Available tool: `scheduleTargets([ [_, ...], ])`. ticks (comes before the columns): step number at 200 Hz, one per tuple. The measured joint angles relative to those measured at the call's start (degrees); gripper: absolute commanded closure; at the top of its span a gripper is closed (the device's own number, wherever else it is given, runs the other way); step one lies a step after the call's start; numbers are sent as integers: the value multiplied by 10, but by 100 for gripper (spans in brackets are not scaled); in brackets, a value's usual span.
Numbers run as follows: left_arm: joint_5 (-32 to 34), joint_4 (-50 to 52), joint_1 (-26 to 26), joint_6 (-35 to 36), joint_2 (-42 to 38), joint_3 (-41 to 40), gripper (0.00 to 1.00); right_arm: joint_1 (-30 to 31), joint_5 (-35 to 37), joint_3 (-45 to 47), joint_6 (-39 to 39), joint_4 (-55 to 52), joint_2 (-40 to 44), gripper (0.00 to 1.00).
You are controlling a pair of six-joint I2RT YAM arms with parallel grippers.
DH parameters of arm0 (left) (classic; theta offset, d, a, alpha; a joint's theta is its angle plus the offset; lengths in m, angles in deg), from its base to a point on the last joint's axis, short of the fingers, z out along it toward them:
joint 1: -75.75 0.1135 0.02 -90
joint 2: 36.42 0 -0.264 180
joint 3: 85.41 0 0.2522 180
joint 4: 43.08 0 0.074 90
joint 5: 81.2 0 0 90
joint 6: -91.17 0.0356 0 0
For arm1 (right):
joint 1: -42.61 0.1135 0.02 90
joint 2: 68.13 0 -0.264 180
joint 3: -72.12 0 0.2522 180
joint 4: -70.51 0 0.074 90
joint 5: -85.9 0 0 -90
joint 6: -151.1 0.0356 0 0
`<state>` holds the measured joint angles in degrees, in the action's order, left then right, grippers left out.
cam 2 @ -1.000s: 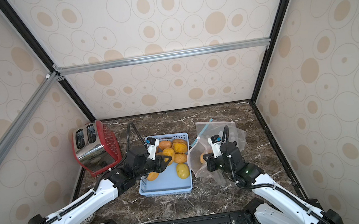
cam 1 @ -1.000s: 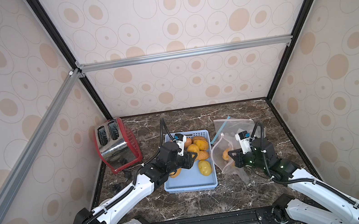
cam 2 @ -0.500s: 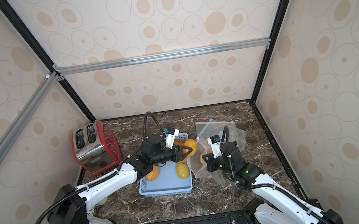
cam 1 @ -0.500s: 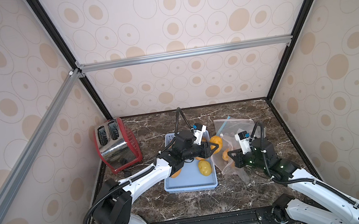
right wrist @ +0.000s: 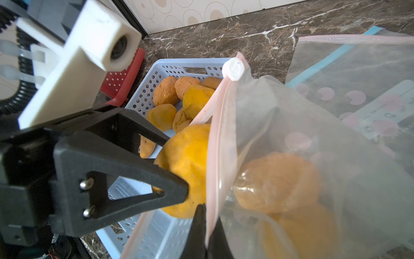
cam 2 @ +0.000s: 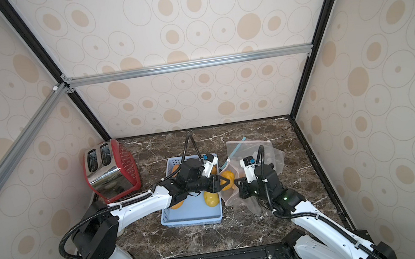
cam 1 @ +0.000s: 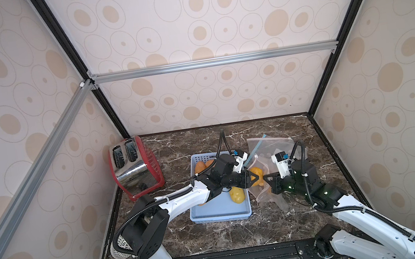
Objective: Put the potatoes into a zipper bag and zip it
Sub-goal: Place the potato into the zipper food storage bag.
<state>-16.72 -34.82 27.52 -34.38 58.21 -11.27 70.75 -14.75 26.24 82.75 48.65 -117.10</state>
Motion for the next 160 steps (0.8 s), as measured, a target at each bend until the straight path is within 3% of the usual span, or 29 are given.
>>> scheduleTargets([
  [99, -3, 82, -21, 55, 3, 12, 48, 0, 0, 0, 0, 1, -1, 100],
  [160, -52, 95, -21, 82, 5, 26, 32, 0, 0, 0, 0, 4, -4, 100],
])
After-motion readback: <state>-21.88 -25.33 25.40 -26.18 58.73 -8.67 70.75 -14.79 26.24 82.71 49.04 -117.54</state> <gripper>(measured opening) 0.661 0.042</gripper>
